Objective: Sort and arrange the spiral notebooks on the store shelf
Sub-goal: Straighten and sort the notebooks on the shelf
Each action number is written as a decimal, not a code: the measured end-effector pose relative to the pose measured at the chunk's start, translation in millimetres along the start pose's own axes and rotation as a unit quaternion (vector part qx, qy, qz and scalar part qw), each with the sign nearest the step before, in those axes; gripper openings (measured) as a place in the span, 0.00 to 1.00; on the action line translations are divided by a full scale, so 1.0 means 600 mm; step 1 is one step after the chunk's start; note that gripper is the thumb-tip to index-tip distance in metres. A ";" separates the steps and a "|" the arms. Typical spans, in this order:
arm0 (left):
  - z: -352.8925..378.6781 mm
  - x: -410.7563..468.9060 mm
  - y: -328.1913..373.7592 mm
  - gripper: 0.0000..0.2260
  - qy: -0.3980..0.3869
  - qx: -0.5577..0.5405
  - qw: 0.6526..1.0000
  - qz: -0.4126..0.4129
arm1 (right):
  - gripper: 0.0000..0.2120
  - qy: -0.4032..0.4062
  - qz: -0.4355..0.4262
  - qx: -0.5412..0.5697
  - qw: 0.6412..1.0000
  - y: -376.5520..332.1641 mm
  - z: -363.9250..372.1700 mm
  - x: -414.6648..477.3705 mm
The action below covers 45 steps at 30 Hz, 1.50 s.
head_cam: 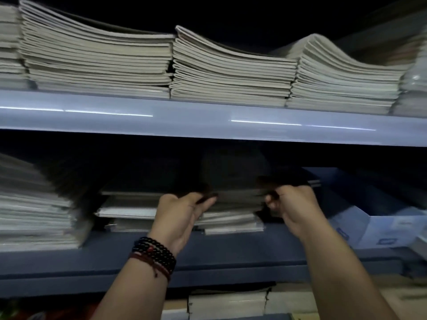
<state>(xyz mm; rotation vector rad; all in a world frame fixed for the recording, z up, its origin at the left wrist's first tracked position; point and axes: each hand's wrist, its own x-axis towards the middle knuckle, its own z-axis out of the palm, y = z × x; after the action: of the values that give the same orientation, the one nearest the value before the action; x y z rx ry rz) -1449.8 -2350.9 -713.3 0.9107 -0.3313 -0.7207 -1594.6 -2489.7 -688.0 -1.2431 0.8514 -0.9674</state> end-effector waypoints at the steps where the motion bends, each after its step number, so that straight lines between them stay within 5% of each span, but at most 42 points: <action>1: 0.005 0.001 -0.009 0.04 0.006 0.020 1.000 -0.002 | 0.08 0.018 0.004 -0.018 1.000 0.008 -0.003 0.007; 7: 0.004 0.000 -0.015 0.05 0.041 0.143 0.988 0.034 | 0.08 0.051 -0.021 -0.168 0.984 0.033 -0.019 0.019; 15: -0.047 -0.031 0.023 0.11 0.042 0.220 0.973 0.061 | 0.16 0.181 -0.253 -0.421 0.852 0.032 0.017 -0.020; 19: -0.108 -0.039 0.056 0.12 0.075 0.332 0.938 0.060 | 0.13 0.011 -0.363 -0.342 0.867 0.032 0.099 -0.059; 23: -0.172 -0.037 0.079 0.14 0.123 0.438 0.891 0.003 | 0.07 -0.202 -0.337 -0.338 0.855 0.079 0.168 -0.087; 28: -0.218 -0.026 0.074 0.08 0.167 0.396 0.903 0.028 | 0.15 -0.240 -0.320 -0.434 0.807 0.121 0.207 -0.089; 33: -0.222 -0.016 0.068 0.09 0.170 0.326 0.928 0.067 | 0.07 -0.201 -0.306 -0.409 0.836 0.123 0.230 -0.076; 36: -0.229 0.001 0.070 0.06 0.157 0.313 0.933 0.083 | 0.14 -0.179 -0.295 -0.415 0.842 0.124 0.244 -0.073; 40: -0.224 0.020 0.081 0.06 0.147 0.314 0.930 0.124 | 0.10 -0.098 -0.278 -0.365 0.883 0.115 0.263 -0.071; 42: -0.216 0.025 0.093 0.08 0.161 0.381 0.896 0.164 | 0.09 -0.056 -0.272 -0.333 0.901 0.112 0.270 -0.068; 45: -0.216 0.034 0.100 0.17 0.184 0.526 0.800 0.224 | 0.19 -0.032 -0.259 -0.293 0.920 0.115 0.278 -0.064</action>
<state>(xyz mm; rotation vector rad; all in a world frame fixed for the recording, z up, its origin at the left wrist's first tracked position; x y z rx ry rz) -1338.5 -2263.0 -741.3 1.9100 -0.5870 0.1755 -1446.5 -2389.3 -733.4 -2.0806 0.7999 -1.1136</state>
